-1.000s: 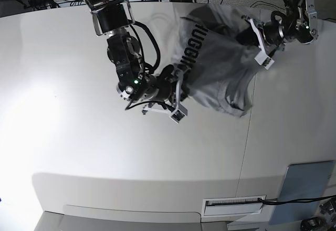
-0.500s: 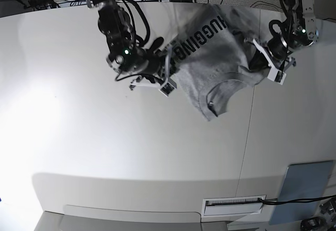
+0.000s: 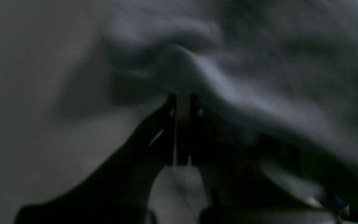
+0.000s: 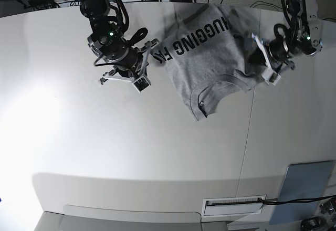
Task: Fold the T-shirt properly
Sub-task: 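Grasp the bundle with both grippers and flatten it into a square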
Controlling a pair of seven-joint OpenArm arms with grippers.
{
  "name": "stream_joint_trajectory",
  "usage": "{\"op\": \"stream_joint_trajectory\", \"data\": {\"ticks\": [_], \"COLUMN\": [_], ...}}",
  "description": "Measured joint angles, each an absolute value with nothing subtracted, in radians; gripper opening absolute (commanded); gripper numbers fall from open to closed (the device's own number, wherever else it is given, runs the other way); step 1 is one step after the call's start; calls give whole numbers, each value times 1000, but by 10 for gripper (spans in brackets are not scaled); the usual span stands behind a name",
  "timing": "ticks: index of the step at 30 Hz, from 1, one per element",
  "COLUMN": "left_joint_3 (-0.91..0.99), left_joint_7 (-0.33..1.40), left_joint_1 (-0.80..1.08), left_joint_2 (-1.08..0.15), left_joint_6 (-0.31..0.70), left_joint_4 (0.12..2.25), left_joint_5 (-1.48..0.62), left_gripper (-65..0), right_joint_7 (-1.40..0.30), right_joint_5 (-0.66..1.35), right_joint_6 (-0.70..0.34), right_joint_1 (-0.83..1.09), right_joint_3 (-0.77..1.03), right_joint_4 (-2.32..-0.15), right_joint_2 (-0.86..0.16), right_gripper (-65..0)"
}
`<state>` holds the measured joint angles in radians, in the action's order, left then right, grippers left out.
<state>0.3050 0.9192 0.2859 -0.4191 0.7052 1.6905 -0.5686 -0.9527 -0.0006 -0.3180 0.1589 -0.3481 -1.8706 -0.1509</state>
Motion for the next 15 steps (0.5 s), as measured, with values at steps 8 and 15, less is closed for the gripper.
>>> {"op": "stream_joint_trajectory", "data": {"ticks": [8,15], "left_joint_3": [308,280], "left_joint_7": [887,756], "left_joint_1": [422,513], "left_joint_2": [-435,-438], "left_joint_6": [693,694], "left_joint_4": [1702,1702], "left_joint_5": [-560,-603], "left_gripper": [-648,-648], "right_joint_7": [-957,-957], "right_joint_5": [26,107], "right_joint_6": [-317,-359], "right_joint_1": [160,164], "right_joint_3": [-334,-335], "right_joint_4": [-1871,-1871], "right_joint_2": [-149,-147], "right_gripper": [-636,-635]}}
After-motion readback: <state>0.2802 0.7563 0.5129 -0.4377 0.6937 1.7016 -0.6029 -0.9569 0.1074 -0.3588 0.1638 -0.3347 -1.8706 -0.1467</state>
